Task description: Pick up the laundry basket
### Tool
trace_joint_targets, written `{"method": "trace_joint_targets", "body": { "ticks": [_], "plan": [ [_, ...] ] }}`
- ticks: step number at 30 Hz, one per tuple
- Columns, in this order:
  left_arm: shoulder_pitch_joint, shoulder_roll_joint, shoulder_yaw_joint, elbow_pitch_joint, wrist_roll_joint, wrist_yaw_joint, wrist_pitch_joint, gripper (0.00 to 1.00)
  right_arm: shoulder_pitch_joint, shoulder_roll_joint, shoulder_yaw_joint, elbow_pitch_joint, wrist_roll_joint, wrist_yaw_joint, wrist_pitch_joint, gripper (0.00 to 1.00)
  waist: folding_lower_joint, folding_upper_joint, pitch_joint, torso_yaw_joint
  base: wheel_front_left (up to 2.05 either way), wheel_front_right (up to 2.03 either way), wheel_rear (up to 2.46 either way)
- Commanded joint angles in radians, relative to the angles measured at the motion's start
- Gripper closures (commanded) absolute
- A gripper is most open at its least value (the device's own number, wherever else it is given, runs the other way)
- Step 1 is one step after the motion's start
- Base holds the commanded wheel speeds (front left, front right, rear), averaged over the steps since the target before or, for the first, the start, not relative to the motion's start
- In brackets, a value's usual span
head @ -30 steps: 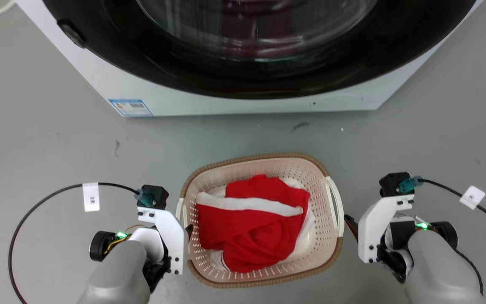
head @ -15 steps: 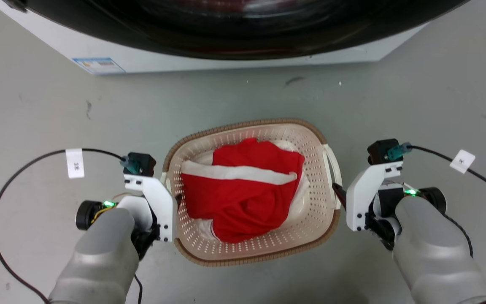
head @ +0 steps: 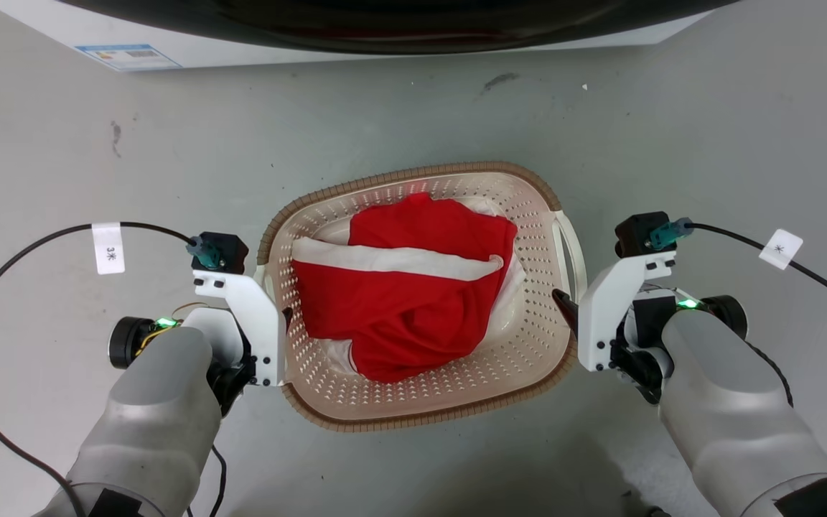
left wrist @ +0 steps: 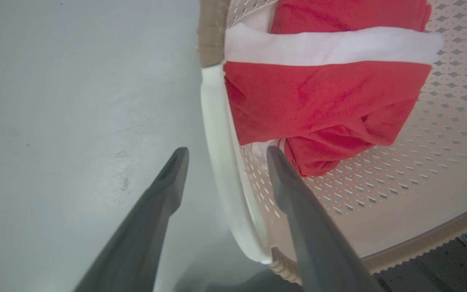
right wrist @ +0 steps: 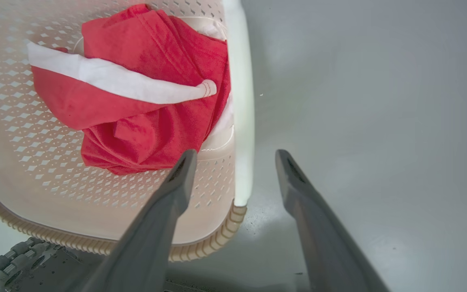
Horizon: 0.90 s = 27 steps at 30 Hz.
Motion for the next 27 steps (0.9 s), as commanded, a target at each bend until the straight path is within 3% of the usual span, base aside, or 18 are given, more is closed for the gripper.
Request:
{"method": "trace_joint_targets", "body": {
  "ticks": [1,8,9,10,11,27],
  "plan": [
    [-0.013,0.004,-0.005,0.006,-0.005,-0.002,0.002,0.0,-0.02,0.005,0.013,-0.005,0.019,-0.001,-0.004,0.0,-0.0001,0.0,0.009,-0.002,0.0,0.0,0.0],
    [-0.029,0.006,-0.024,0.027,-0.033,-0.002,0.013,0.0,-0.038,0.005,0.08,0.001,0.088,-0.001,-0.004,0.03,-0.0001,0.0,0.031,-0.004,0.0,0.0,0.0],
    [-0.033,0.006,-0.026,0.03,-0.034,-0.002,0.016,0.19,-0.04,0.005,0.088,0.003,0.096,-0.001,-0.002,0.53,-0.0001,0.0,0.033,-0.004,0.0,0.0,0.0],
    [-0.035,0.004,-0.029,0.033,-0.039,-0.002,0.017,0.7,-0.04,0.005,0.095,0.006,0.106,-0.001,0.001,1.0,-0.0001,0.0,0.034,-0.003,0.0,0.0,0.0],
    [-0.034,0.001,-0.03,0.035,-0.046,-0.002,0.023,1.0,-0.038,0.005,0.104,0.011,0.116,-0.001,0.009,1.0,-0.0001,0.0,0.034,-0.003,0.0,0.0,0.0],
    [-0.045,-0.003,-0.067,0.05,-0.089,-0.002,0.013,1.0,-0.061,0.005,0.181,0.066,0.197,0.0,0.032,1.0,-0.0001,0.0,0.008,0.007,0.0,0.0,0.0]
  ]
}}
